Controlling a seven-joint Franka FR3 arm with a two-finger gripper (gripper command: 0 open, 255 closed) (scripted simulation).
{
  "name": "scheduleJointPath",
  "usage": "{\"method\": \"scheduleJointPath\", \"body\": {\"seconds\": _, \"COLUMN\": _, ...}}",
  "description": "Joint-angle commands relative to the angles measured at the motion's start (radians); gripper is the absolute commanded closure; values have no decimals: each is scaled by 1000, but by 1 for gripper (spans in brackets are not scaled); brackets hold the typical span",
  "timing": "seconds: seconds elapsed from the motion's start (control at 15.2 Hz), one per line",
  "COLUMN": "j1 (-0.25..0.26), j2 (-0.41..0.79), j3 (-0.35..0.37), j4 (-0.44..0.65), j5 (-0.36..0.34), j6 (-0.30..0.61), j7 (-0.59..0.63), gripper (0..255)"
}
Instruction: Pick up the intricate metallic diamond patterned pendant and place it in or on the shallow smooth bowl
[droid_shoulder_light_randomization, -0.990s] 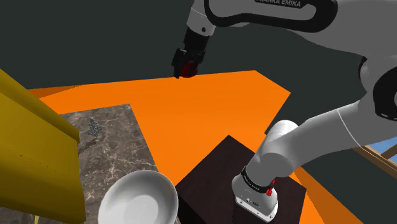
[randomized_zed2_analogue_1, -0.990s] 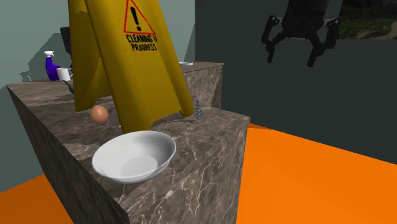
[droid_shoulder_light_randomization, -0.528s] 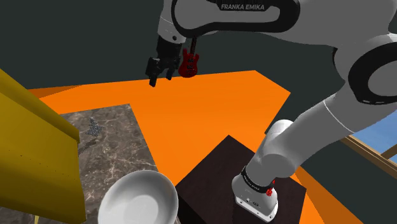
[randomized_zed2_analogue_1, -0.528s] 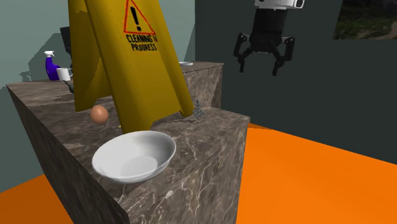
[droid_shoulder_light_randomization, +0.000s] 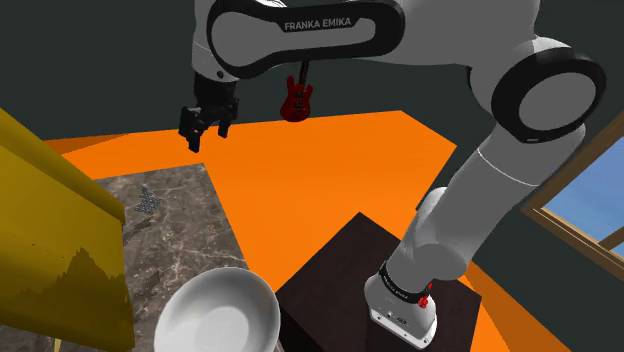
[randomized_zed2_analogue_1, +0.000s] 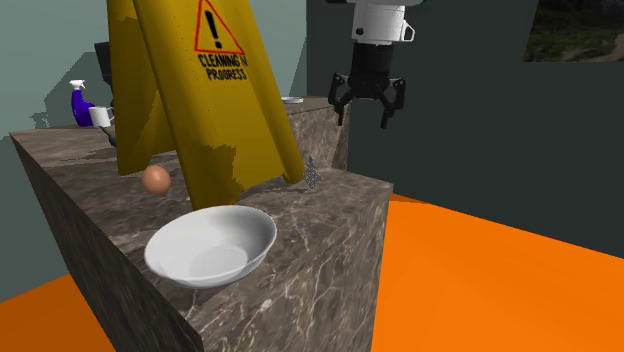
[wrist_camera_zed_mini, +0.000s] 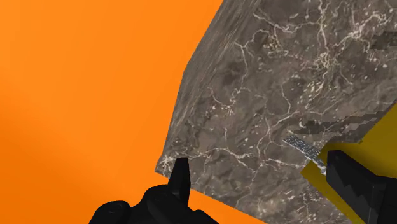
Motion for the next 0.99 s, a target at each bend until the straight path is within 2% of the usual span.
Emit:
{"method": "scheduleJointPath", "body": {"seconds": 0.0, "j1": 15, "j2": 69, "j3": 20, "j4": 50, "j5": -19, "j6": 15, "j7": 12, "gripper": 0}}
{"method": "scheduleJointPath", "body": {"seconds": 0.59, "j1": 114, "j2": 379, "j3": 80, "j4": 331, "j5": -134, "j6": 16, "j7": 66, "gripper": 0}}
{"method": "scheduleJointPath", "body": {"seconds": 0.92, "j1": 121, "j2": 405, "j3": 78, "j4": 311, "j5": -143, "j6": 61, "j7": 71, "gripper": 0}}
